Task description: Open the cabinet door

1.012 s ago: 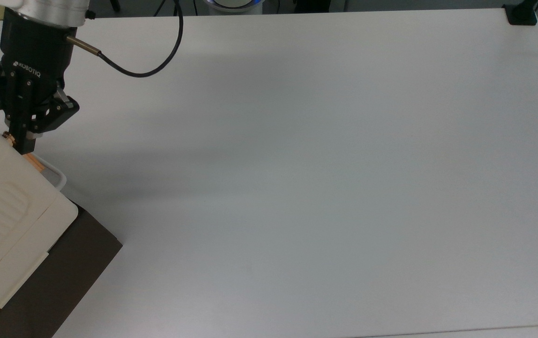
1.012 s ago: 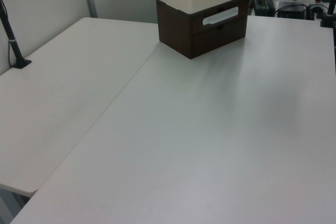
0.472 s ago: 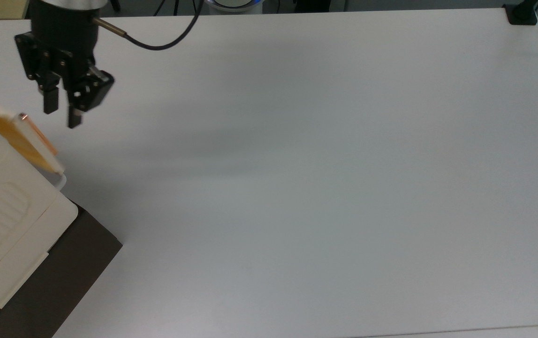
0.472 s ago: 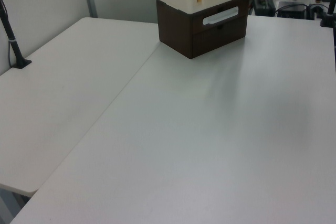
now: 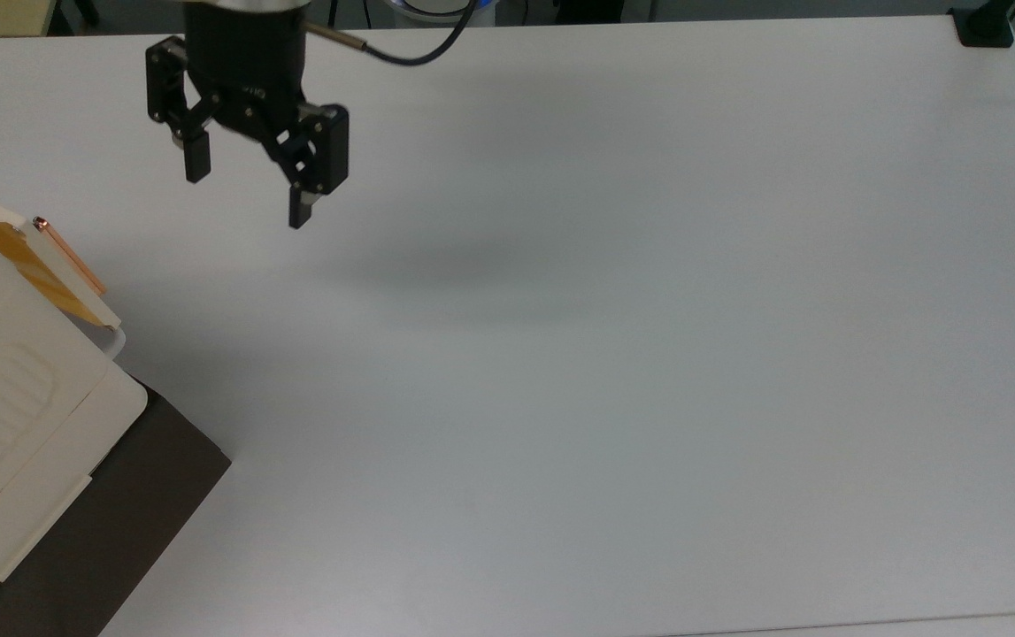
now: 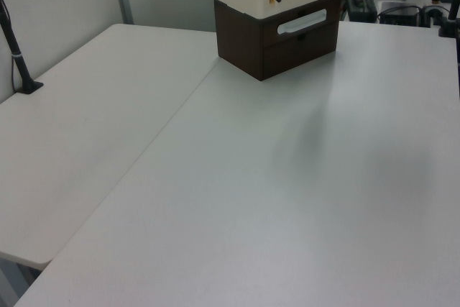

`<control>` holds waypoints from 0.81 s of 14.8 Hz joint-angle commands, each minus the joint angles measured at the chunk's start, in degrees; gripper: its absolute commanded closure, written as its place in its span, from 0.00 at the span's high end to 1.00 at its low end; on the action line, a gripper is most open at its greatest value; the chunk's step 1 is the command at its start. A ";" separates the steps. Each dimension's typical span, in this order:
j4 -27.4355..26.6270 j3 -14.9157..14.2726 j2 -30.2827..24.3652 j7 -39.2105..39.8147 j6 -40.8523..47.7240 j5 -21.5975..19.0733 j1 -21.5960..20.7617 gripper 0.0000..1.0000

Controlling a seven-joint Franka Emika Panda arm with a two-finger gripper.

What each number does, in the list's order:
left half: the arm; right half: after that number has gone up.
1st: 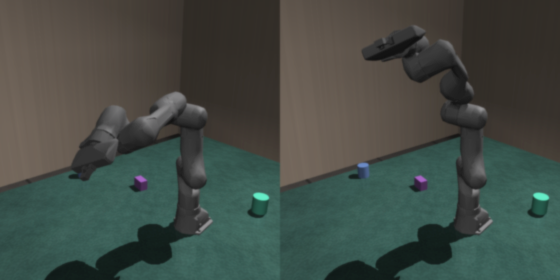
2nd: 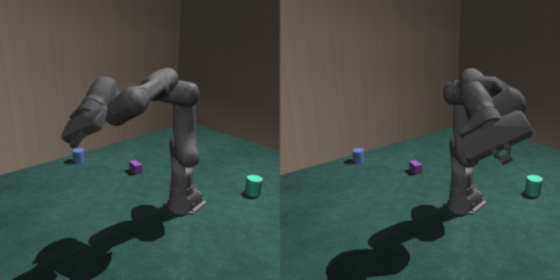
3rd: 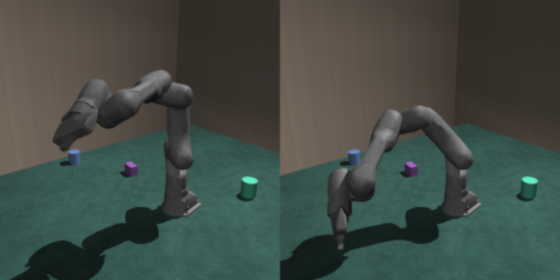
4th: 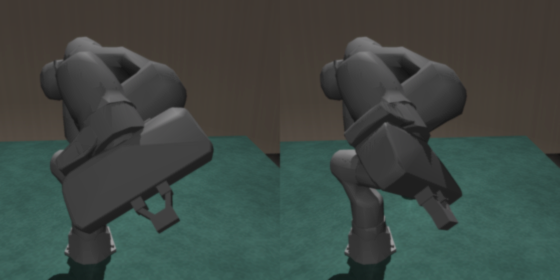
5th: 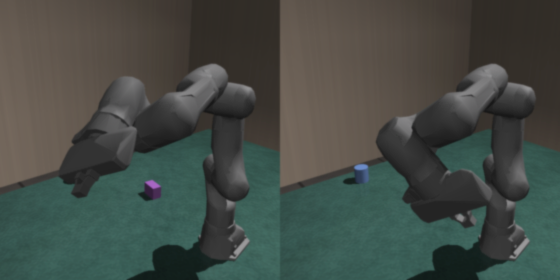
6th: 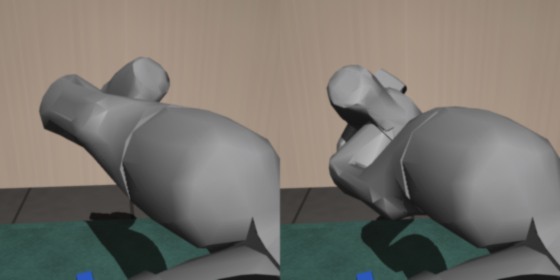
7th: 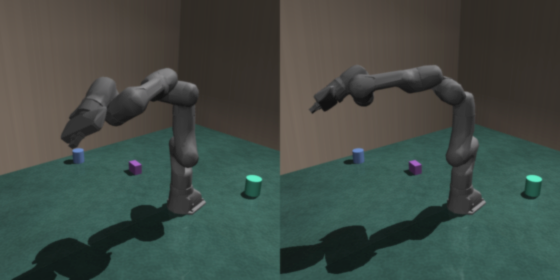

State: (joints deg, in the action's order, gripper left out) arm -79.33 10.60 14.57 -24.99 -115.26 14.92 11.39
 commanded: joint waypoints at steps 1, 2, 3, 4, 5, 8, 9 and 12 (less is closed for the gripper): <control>0.58 -0.40 -1.30 1.26 -2.49 -1.03 -0.93 1.00; 0.58 -0.58 -1.30 0.99 -5.38 -0.94 -0.93 1.00; 0.58 -0.84 -1.21 0.99 -7.67 -0.85 -0.93 1.00; 0.58 -1.10 -1.13 0.90 -9.43 -0.85 -0.84 1.00; 0.58 -1.19 -1.04 0.99 -11.02 -0.68 -0.75 1.00; 0.67 -2.15 -0.86 1.17 -17.42 -0.59 -0.67 1.00; 0.67 -2.59 -0.86 1.17 -19.28 -0.50 -0.67 1.00; 1.46 -4.35 -0.25 1.34 -23.24 0.46 -0.75 1.00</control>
State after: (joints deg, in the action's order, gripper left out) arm -78.37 8.36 13.93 -24.98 -134.67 14.95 11.12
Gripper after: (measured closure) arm 0.000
